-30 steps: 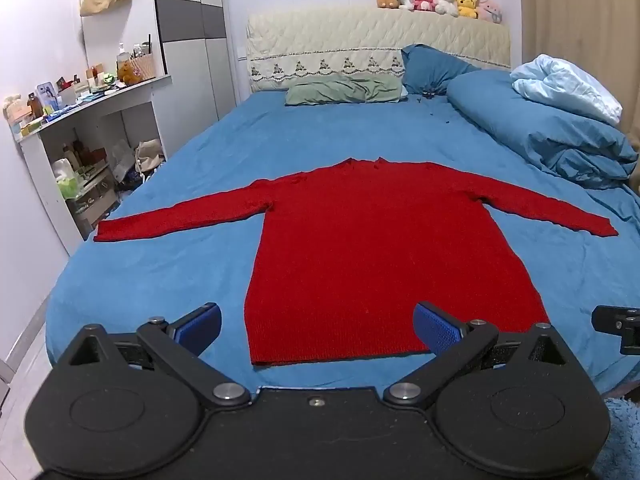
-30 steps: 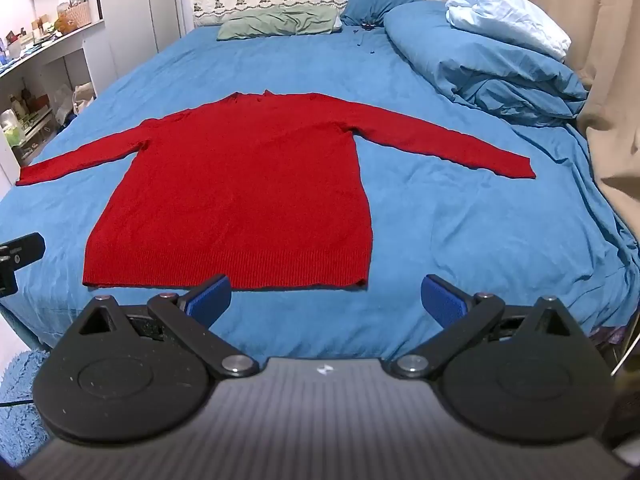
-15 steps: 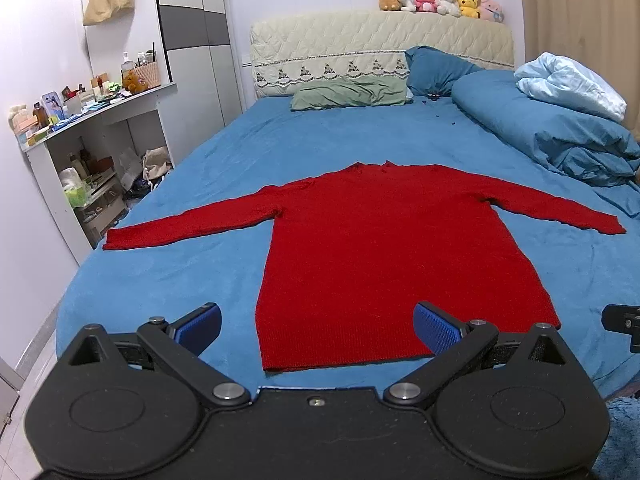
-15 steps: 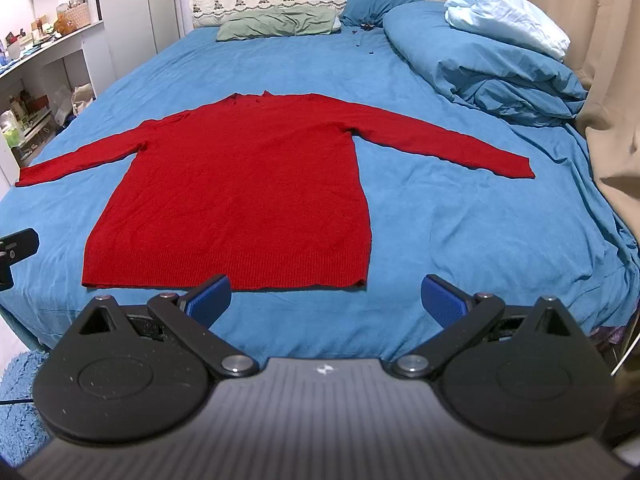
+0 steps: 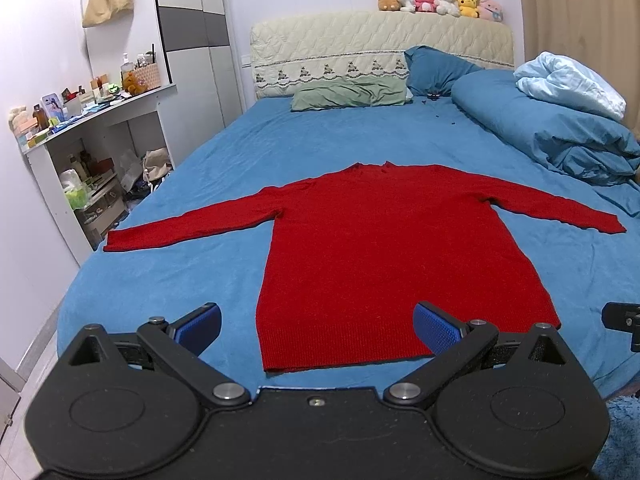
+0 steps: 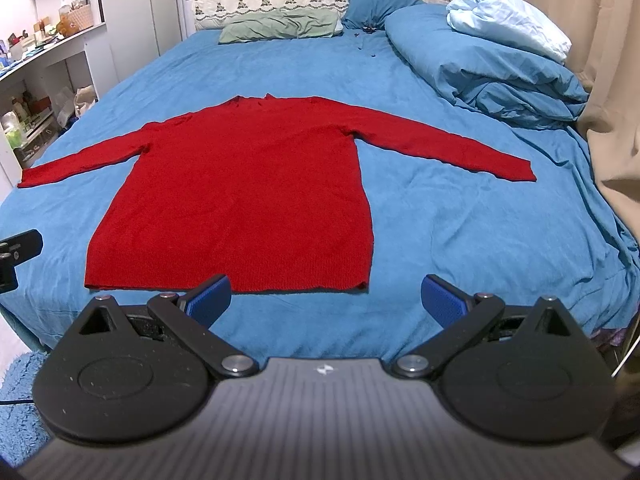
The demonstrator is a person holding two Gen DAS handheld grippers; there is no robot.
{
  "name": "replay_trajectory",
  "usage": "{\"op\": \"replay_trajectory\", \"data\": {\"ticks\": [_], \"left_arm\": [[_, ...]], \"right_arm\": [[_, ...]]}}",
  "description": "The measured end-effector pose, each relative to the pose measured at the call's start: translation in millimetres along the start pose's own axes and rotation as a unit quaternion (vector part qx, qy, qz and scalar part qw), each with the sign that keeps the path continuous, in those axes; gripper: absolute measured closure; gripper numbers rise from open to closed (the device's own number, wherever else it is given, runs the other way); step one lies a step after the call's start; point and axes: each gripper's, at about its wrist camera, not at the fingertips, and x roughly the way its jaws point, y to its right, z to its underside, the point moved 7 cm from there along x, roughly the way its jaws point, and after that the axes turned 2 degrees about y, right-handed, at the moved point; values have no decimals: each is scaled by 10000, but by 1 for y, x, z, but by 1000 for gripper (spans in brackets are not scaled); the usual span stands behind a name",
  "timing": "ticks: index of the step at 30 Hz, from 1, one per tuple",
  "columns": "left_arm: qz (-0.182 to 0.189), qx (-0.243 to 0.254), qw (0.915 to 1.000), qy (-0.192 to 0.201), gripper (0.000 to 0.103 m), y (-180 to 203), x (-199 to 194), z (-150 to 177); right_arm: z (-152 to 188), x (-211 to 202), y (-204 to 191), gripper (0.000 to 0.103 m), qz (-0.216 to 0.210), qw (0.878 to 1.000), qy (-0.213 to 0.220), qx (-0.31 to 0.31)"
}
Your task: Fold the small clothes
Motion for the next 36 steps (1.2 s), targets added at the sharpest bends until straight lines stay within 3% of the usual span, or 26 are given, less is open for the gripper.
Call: {"op": "replay_trajectory", "data": {"ticks": [36], "left_arm": [[61, 0, 10000, 33, 0, -2, 0, 0]], "right_arm": [[3, 5, -5, 0, -24, 10000, 2, -18]]}}
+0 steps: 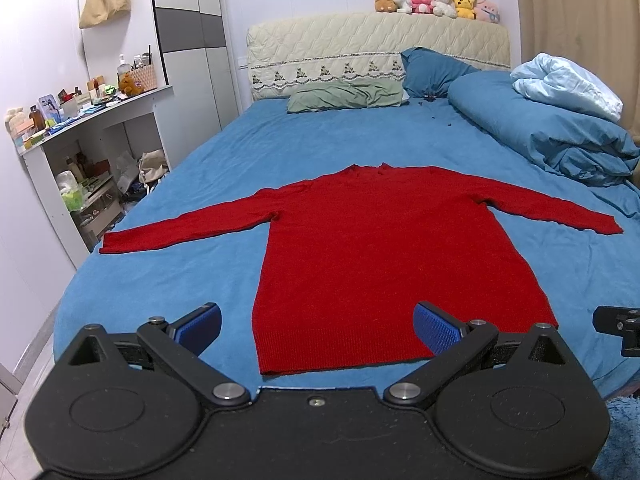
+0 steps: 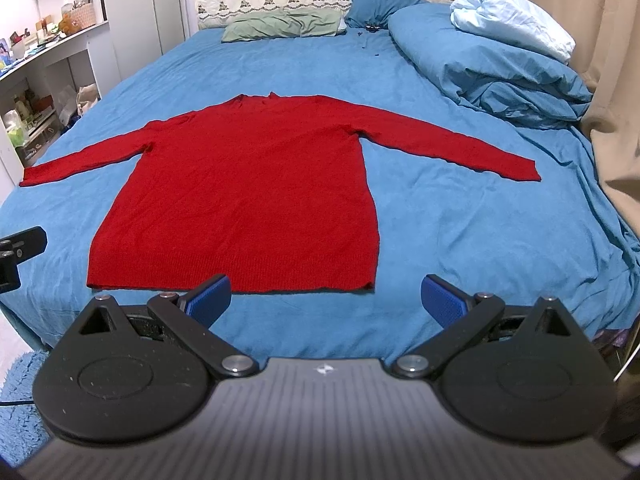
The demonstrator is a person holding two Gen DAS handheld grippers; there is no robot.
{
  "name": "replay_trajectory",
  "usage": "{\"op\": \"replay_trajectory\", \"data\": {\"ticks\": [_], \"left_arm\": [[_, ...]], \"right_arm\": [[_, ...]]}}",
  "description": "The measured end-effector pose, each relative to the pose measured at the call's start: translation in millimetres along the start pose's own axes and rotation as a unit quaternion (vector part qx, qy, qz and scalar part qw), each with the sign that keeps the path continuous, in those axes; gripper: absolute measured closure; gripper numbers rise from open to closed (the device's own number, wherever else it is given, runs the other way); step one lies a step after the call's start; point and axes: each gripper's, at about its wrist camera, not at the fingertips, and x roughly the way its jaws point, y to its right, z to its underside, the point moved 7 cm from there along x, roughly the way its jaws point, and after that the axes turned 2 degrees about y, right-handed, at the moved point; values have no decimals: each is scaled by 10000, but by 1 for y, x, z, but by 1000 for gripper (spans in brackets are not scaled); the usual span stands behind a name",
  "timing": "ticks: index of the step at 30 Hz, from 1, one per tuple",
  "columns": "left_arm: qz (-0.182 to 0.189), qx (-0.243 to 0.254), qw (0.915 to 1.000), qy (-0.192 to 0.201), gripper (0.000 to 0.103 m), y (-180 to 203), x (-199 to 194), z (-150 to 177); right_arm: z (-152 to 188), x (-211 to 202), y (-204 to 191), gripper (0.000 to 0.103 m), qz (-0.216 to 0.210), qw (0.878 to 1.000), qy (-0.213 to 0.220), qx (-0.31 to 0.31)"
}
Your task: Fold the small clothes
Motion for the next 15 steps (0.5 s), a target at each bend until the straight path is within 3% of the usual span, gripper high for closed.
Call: {"op": "replay_trajectory", "data": {"ticks": [15], "left_arm": [[14, -41, 10000, 6, 0, -2, -2, 2]], "right_arm": [[0, 0, -2, 0, -33, 10000, 5, 2]]}}
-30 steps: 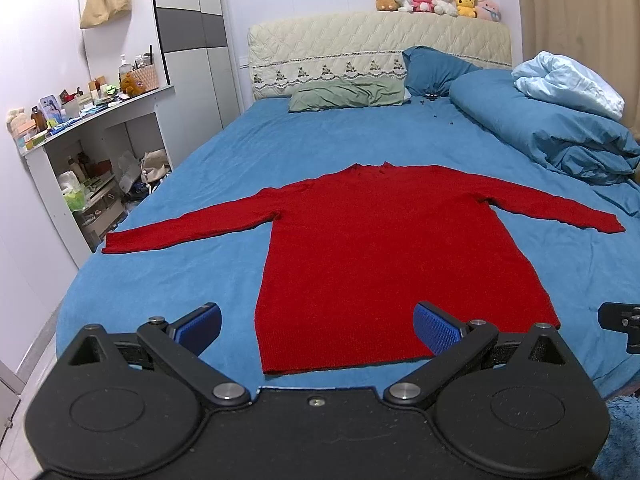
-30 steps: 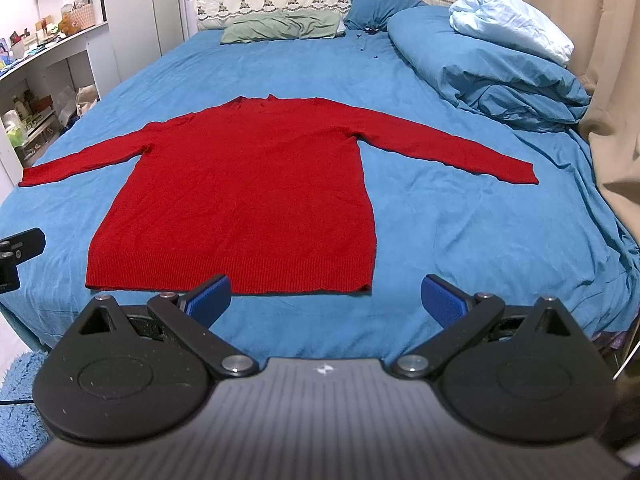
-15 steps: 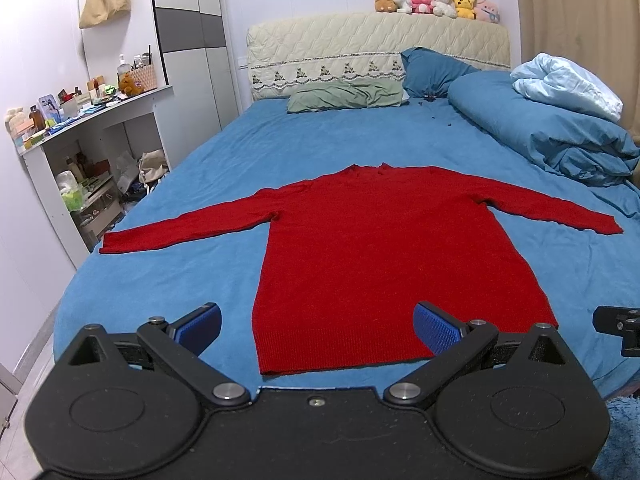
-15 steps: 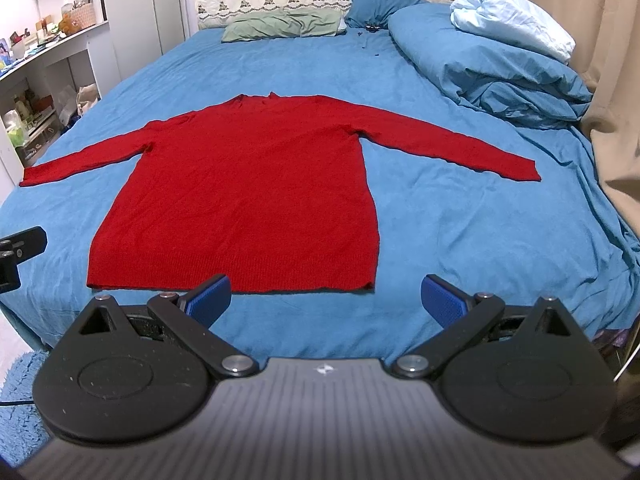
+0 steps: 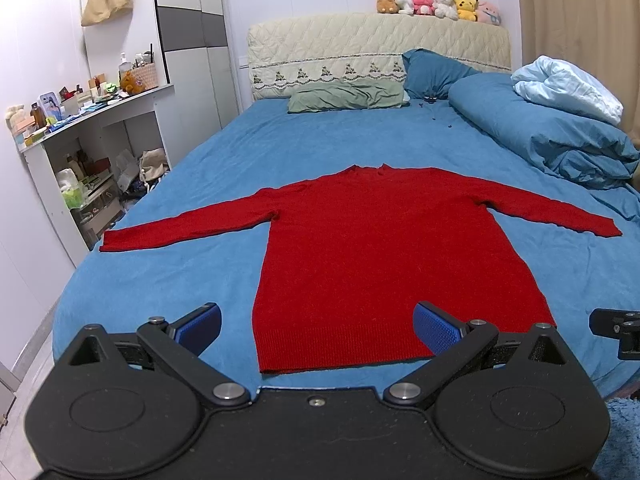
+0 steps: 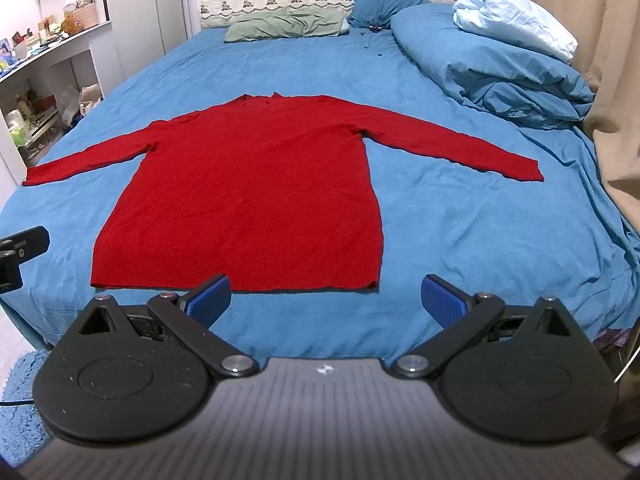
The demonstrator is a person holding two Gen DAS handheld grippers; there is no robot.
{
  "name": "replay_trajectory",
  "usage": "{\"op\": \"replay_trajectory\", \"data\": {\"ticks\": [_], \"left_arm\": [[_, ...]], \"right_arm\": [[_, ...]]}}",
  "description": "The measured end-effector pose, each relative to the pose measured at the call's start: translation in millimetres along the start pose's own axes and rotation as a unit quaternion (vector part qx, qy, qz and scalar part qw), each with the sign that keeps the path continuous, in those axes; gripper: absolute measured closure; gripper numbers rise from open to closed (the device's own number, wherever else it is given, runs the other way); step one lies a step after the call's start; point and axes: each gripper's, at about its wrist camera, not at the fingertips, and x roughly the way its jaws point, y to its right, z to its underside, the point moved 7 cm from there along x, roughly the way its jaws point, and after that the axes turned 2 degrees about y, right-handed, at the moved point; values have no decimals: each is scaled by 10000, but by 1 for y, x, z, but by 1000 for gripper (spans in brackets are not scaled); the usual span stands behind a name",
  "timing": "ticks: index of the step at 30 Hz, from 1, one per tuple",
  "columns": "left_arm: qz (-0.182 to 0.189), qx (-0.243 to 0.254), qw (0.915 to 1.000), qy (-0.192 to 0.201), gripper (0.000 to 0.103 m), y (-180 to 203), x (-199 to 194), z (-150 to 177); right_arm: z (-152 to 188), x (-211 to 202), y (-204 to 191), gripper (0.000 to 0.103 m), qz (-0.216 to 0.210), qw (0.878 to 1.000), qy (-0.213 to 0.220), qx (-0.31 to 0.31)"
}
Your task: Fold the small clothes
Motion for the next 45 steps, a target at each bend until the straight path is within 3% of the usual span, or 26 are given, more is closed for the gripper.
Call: {"op": "replay_trajectory", "data": {"ticks": [10, 15, 20, 26, 32, 38, 45], "left_arm": [[80, 42, 10000, 39, 0, 2, -7, -11], [278, 121, 9992, 268, 0, 15, -5, -50], [565, 177, 9973, 435, 0, 40, 31, -106], [809, 499, 9947, 386, 0, 85, 119, -163], [1166, 888, 9891, 100, 0, 150, 247, -191], [1421, 910, 9852, -310, 0, 214, 367, -188], [1350, 918, 9807, -1075, 0, 264, 458, -169]], "right_arm": [[-4, -9, 2, 0, -44, 9999, 121, 66], [-24, -15, 22, 0, 87, 9994, 274, 212], [-54, 2, 64, 0, 466, 9969, 373, 511], [-83, 69, 141, 0, 932, 9878, 316, 1209], [-94, 172, 210, 0, 1284, 9796, 207, 1530], [-95, 266, 271, 0, 1633, 9649, 360, 2023], [-99, 327, 330, 0, 2031, 9483, 418, 2404]]}}
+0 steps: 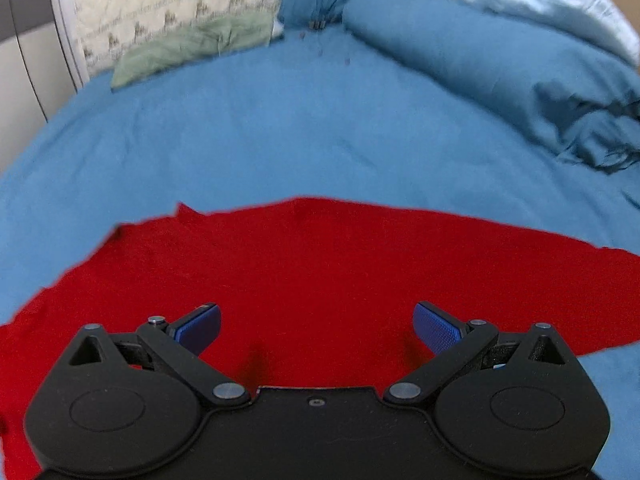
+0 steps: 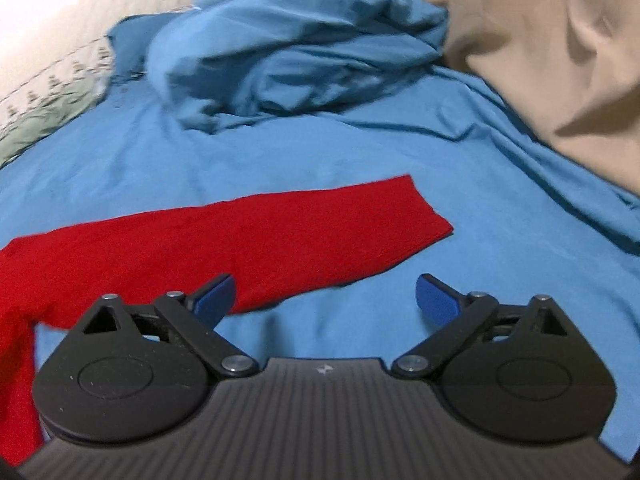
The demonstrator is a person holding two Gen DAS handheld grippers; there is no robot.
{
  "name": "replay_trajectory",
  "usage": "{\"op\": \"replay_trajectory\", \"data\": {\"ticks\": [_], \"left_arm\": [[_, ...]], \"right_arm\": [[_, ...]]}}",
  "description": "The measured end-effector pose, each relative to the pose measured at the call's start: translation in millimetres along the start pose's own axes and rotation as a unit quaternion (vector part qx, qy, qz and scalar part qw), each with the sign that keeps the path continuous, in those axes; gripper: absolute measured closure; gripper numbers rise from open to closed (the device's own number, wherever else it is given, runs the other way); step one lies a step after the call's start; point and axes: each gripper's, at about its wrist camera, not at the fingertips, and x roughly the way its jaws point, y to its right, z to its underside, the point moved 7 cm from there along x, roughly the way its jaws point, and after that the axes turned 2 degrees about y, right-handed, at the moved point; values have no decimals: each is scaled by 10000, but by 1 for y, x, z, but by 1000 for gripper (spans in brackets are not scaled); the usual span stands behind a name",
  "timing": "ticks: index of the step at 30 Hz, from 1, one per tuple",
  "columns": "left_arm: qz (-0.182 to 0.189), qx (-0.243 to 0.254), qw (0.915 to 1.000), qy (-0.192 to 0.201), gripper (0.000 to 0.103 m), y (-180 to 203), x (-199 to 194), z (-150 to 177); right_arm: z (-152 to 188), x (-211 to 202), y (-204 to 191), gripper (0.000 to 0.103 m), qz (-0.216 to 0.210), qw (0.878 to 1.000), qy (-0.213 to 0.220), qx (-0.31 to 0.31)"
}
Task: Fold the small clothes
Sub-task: 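Grasp the red sweater sleeve cuff with the right gripper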
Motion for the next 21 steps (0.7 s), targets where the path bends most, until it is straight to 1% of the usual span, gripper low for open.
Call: {"op": "replay_trajectory", "data": {"ticks": [2, 3, 4, 5, 6, 8, 9, 10, 11, 15, 16, 18, 19, 20, 21], "left_arm": [[52, -23, 9998, -192, 0, 5, 21, -1], [93, -44, 9995, -285, 0, 6, 29, 0], [119, -56, 9991, -404, 0, 9, 39, -1], [120, -50, 9985, -523, 0, 11, 47, 0], [117, -43, 9981, -611, 0, 13, 53, 0], [114, -22, 9967, -801, 0, 17, 65, 2], [120, -14, 9959, -898, 0, 18, 71, 2], [109, -4, 9953, -960, 0, 19, 75, 3], [95, 9, 9952, -970, 0, 20, 78, 3], [26, 5, 9943, -1062, 0, 21, 80, 4], [23, -15, 9941, -1080, 0, 21, 81, 4], [56, -44, 9934, -1146, 0, 22, 84, 2], [92, -70, 9926, -1206, 0, 20, 86, 2], [128, -91, 9919, -1264, 0, 21, 88, 0], [169, -90, 9910, -1321, 0, 20, 88, -1]], "right_arm": [[-1, 17, 7, 1, 117, 9999, -86, 37], [-1, 24, 10, 4, 167, 9998, -121, 20], [-1, 31, 13, 9, 210, 9997, -156, 10], [-1, 38, 16, 12, 248, 9995, -188, 27], [-1, 42, 18, 13, 233, 9996, -166, 74], [-3, 49, 22, 19, 256, 9995, -127, 152], [-5, 51, 23, 19, 270, 9993, -108, 215], [-6, 54, 25, 20, 277, 9991, -105, 297], [-7, 56, 26, 24, 316, 9988, -104, 371], [-11, 61, 29, 31, 549, 9966, -102, 609], [-12, 62, 28, 37, 635, 9962, -112, 590], [-14, 63, 26, 51, 829, 9951, -150, 517], [-15, 63, 26, 64, 896, 9946, -169, 486], [-17, 65, 25, 74, 924, 9944, -215, 462], [-19, 65, 23, 78, 927, 9943, -257, 453]]}}
